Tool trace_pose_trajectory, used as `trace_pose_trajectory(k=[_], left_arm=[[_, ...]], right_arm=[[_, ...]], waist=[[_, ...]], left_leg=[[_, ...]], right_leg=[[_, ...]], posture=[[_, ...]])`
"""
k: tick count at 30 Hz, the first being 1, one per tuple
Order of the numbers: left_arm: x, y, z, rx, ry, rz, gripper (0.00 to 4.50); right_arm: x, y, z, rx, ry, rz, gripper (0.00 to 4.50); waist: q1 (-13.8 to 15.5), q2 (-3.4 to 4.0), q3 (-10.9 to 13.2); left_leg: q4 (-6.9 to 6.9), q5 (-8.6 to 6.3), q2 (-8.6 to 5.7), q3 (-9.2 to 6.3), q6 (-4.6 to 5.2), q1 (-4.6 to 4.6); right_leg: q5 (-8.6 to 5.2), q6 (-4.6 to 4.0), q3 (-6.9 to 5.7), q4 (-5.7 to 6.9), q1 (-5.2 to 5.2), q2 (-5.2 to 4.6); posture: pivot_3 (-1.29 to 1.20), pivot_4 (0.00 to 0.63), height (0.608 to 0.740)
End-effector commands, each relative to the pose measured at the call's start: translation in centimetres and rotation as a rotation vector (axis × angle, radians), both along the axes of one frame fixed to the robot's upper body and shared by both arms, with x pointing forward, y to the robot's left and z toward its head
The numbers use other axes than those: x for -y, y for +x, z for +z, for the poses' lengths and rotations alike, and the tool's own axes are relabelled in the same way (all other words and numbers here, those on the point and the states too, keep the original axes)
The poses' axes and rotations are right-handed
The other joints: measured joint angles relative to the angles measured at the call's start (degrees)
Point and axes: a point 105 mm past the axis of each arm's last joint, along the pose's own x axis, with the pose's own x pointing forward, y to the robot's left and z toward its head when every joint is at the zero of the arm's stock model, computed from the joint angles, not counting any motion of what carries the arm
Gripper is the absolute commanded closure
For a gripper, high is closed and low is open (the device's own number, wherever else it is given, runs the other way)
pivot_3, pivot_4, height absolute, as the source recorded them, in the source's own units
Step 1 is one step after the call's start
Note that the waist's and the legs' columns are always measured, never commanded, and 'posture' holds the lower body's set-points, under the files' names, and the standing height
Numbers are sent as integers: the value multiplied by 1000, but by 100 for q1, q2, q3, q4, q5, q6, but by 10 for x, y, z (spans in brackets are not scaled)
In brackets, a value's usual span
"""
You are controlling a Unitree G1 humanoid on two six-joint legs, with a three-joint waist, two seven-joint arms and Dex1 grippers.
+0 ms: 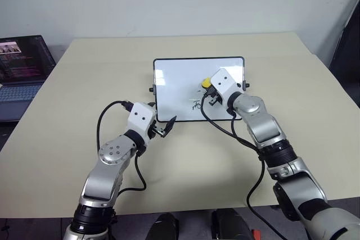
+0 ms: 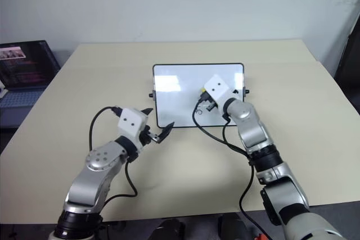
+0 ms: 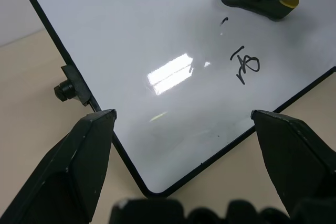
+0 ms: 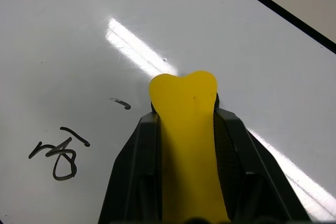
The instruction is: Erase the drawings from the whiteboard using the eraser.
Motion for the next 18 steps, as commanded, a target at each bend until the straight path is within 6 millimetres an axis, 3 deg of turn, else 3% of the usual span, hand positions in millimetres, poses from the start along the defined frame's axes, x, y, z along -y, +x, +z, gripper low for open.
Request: trace_pose_trajectory(k=[1, 18], left_arm=[[-3, -2, 12, 54, 11, 7, 0], [-6, -4, 11, 55, 7, 34, 0]], right_arm=[[-2, 1, -7, -14, -24, -7, 3464], [-27, -16, -33, -79, -54, 82, 3464]], waist=[[-7, 0, 0], [-78, 0, -1]], left_leg=[[0, 0, 0, 1, 0, 2], [-1, -1, 3, 1, 1, 15]], right_leg=[[0, 0, 0, 0, 2, 0], [1, 0, 3, 1, 11, 3]], posture=[[0, 150, 740], [0, 150, 740]])
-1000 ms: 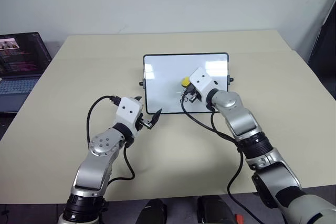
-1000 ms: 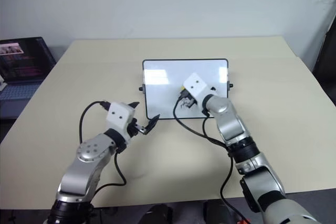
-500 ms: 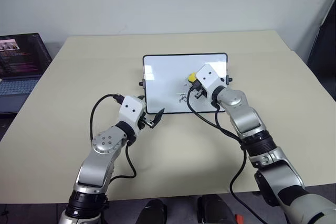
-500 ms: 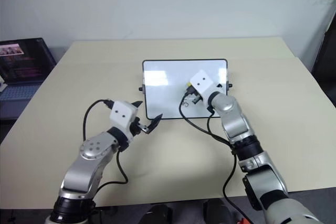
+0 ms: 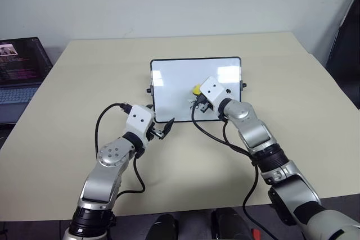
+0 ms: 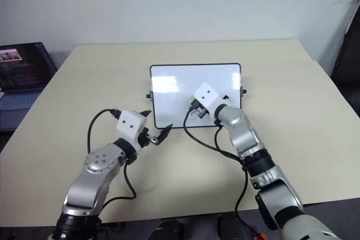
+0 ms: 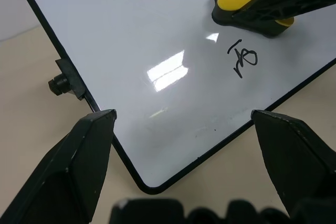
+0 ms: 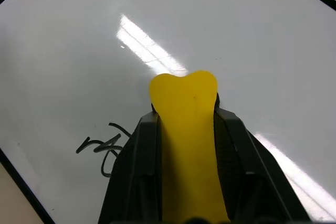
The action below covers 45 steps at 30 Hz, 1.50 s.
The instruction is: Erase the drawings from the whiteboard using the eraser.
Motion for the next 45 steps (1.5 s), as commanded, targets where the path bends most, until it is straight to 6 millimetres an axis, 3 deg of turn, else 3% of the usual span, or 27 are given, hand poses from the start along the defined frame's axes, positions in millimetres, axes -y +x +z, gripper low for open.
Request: trace_pose_trajectory(k=[1, 7, 12, 18, 23, 25, 27, 33, 39, 45], left_arm=[[-1, -2, 16, 69, 0, 9, 0], [0, -2, 15, 67, -5, 7, 0], [3, -2, 14, 64, -9, -2, 0], [6, -1, 15, 63, -13, -19, 0], [6, -2, 15, 59, -9, -33, 0], [10, -4, 14, 49, -20, -61, 0], [15, -7, 14, 37, -30, -95, 0], [21, -10, 13, 34, -24, -137, 0], [22, -11, 11, 31, -1, -155, 0], [21, -10, 11, 32, 4, -162, 0]], right_arm=[[-1, -6, -16, -57, -27, 14, 3464], [-1, -10, -14, -57, -21, 17, 3464], [3, -8, 3, -25, 39, -7, 3464], [21, -7, 37, 13, 122, -60, 3464], [56, -15, 51, -33, 154, -142, 3464], [76, -27, 48, -107, 168, -185, 3464], [83, -40, 38, -183, 170, -201, 3464], [108, -79, -8, -435, 175, -298, 3464], [116, -88, -23, -483, 194, -355, 3464], [113, -85, -20, -458, 201, -358, 3464]], waist=[[1, 0, 0], [5, 0, 0], [16, 0, 0], [74, 0, 1], [94, 1, 2], [123, 1, 2], [144, 1, 2], [136, 0, 3], [118, -1, 3], [124, -2, 4]], left_leg=[[0, 0, 0, -1, 0, 0], [0, 0, -1, -2, 0, 0], [0, 0, -1, -4, 0, -2], [0, 1, -3, -10, -2, -17], [-3, 1, -2, -8, -4, -31], [-4, 1, -3, -9, -3, -35], [-4, 0, -3, -16, -3, -41], [-5, -5, -2, -14, 7, -41], [-3, -10, -2, -2, 16, -31], [-2, -9, -4, -3, 13, -32]], right_leg=[[0, 0, -1, 0, 1, 0], [0, 0, -1, 0, 1, 0], [0, 0, -2, -2, 0, 0], [0, 0, -5, -6, -8, -2], [-1, 1, -5, -14, -21, -3], [-1, 1, -4, -17, -23, -4], [-1, 1, -2, -26, -21, -6], [-1, 2, -1, -27, -19, -7], [-2, 3, -5, -17, -18, -5], [-2, 4, -7, -19, -16, -5]], posture=[[0, 150, 740], [0, 150, 740], [0, 150, 740], [0, 150, 740], [0, 150, 740], [0, 150, 740], [0, 150, 740], [0, 150, 740], [0, 150, 740], [0, 150, 740]])
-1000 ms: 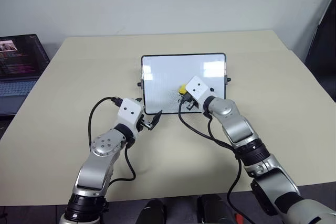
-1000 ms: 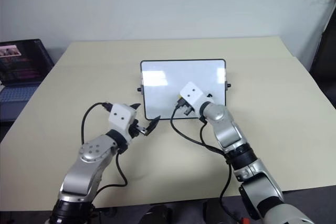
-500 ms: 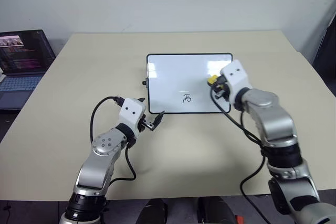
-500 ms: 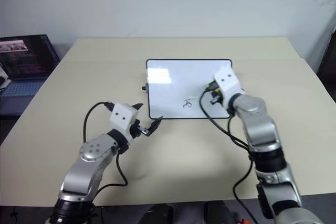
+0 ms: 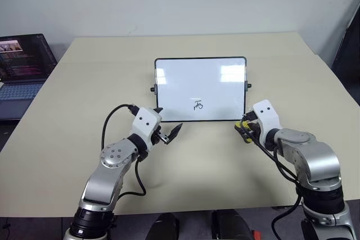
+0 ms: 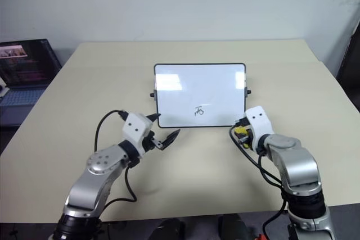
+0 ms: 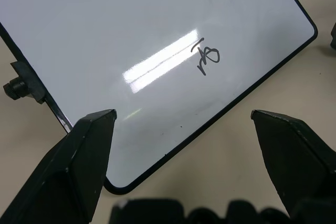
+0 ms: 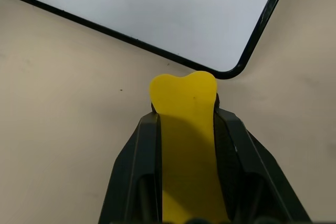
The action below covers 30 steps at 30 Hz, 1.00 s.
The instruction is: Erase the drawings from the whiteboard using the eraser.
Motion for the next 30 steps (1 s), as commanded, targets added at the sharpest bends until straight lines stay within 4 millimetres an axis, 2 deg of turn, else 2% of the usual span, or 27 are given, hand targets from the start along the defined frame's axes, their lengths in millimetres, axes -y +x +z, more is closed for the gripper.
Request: trace_pose_trajectory(k=[1, 6, 9, 14, 16, 18, 20, 25, 30], left_arm=[[1, 0, 12, 58, 3, -22, 0], [1, 0, 11, 59, 4, -22, 0], [2, 0, 13, 63, 3, -22, 0], [5, 0, 18, 72, 1, -22, 0], [6, 1, 20, 77, 1, -23, 0], [7, 1, 21, 81, 7, -24, 0], [8, 1, 21, 87, 16, -24, 0], [3, -1, 22, 85, 17, -7, 0], [1, -4, 22, 83, 17, 4, 0]], right_arm=[[-1, 4, 16, 75, 4, 5, 3464], [-4, 10, 25, 117, 2, 14, 3464], [-11, 17, 39, 188, -1, 36, 3464], [-35, 35, 68, 357, 2, 97, 3464], [-54, 43, 76, 435, -26, 161, 3464], [-73, 52, 76, 480, -32, 204, 3464], [-84, 57, 73, 496, -29, 224, 3464], [-94, 65, 66, 517, -45, 263, 3464], [-94, 76, 62, 521, -85, 267, 3464]], waist=[[0, 0, 0], [-1, 0, 0], [0, 0, 0], [-13, 0, 0], [-13, 0, 0], [-16, 0, 0], [-15, 0, 0], [5, -2, 1], [-7, -2, 1]], left_leg=[[0, 0, 0, 0, 0, 0], [0, 0, 1, 0, 0, 0], [-1, 0, 1, -1, -1, 0], [-1, 1, 2, 2, -1, 2], [-1, 4, 2, -1, -7, 1], [-1, 9, 1, 2, -16, 2], [-1, 9, 2, 2, -17, 2], [0, 10, -2, -5, -17, -4], [-1, 9, 1, -4, -17, -1]], right_leg=[[0, 0, -1, 0, 0, 0], [0, 0, -1, 0, 0, 0], [0, 0, -2, -1, 0, 1], [0, 0, -1, 1, 0, 2], [0, 0, -4, 1, 0, 2], [0, 0, -1, 0, 0, 2], [0, 0, 0, 0, 0, 2], [0, 0, -2, -4, -2, -1], [0, -1, -2, -2, -2, 1]], posture=[[0, 150, 740], [0, 150, 740], [0, 150, 740], [0, 150, 740], [0, 150, 740], [0, 150, 740], [0, 150, 740], [0, 150, 740], [0, 150, 740]])
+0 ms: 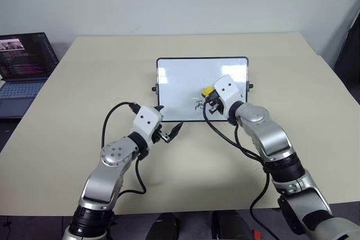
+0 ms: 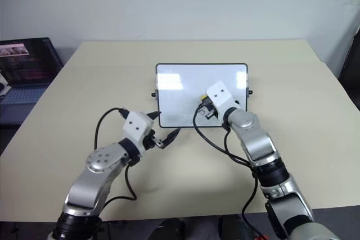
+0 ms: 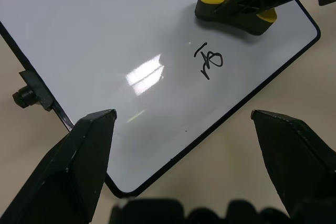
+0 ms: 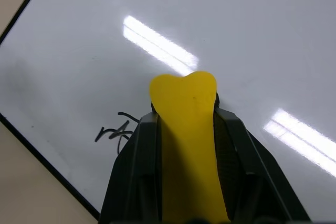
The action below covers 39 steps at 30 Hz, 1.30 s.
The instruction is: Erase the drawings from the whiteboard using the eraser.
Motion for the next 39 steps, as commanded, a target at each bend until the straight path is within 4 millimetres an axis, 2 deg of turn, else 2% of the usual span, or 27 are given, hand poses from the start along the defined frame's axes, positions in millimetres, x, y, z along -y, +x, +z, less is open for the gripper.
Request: trace_pose_trajectory(k=[1, 5, 9, 13, 18, 28, 35, 39], left_arm=[[-2, -4, 16, 62, 2, 9, 0], [-4, -4, 16, 59, 3, 17, 0], [-7, -4, 15, 58, 7, 25, 0], [-11, -3, 13, 57, 12, 33, 0], [-15, -3, 12, 56, 17, 45, 0], [-17, -2, 10, 59, 14, 60, 0], [-16, -1, 10, 60, 9, 63, 0], [-17, -2, 8, 58, 9, 65, 0]], right_arm=[[-5, 6, 17, 81, -19, 17, 3464], [-4, 12, 13, 90, -65, 3, 3464], [-7, 12, -6, 39, -105, 11, 3464], [-9, 8, -24, -5, -115, 21, 3464], [-10, 2, -36, -30, -126, 35, 3464], [-27, -14, -63, -102, -167, 107, 3464], [-35, -21, -70, -108, -201, 164, 3464], [-31, -16, -52, -62, -166, 143, 3464]], waist=[[-3, 0, 0], [-12, 0, 0], [-14, 0, -1], [-18, 0, -2], [-17, -1, -4], [-21, -2, -6], [-21, -2, -6], [-20, -2, -5]], left_leg=[[0, 0, 0, 0, 0, 0], [0, 0, 0, 3, 0, 1], [1, 0, 0, 5, 0, 4], [2, 0, 3, 7, 2, 16], [4, -3, 2, 6, 7, 29], [3, -9, 6, 8, 17, 44], [3, -7, 9, 7, 14, 47], [3, -7, 8, 7, 14, 46]], right_leg=[[0, 0, 0, 0, 0, 0], [0, 0, 2, 1, -1, 1], [0, 0, 4, 7, 0, 1], [1, -2, 6, 14, 6, 3], [1, -2, 5, 16, 19, 4], [2, -3, 8, 18, 28, 7], [2, -3, 7, 18, 29, 9], [3, -3, 7, 18, 29, 9]], posture=[[0, 150, 740], [0, 150, 740], [0, 150, 740], [0, 150, 740], [0, 150, 740], [0, 150, 740], [0, 150, 740], [0, 150, 740]])
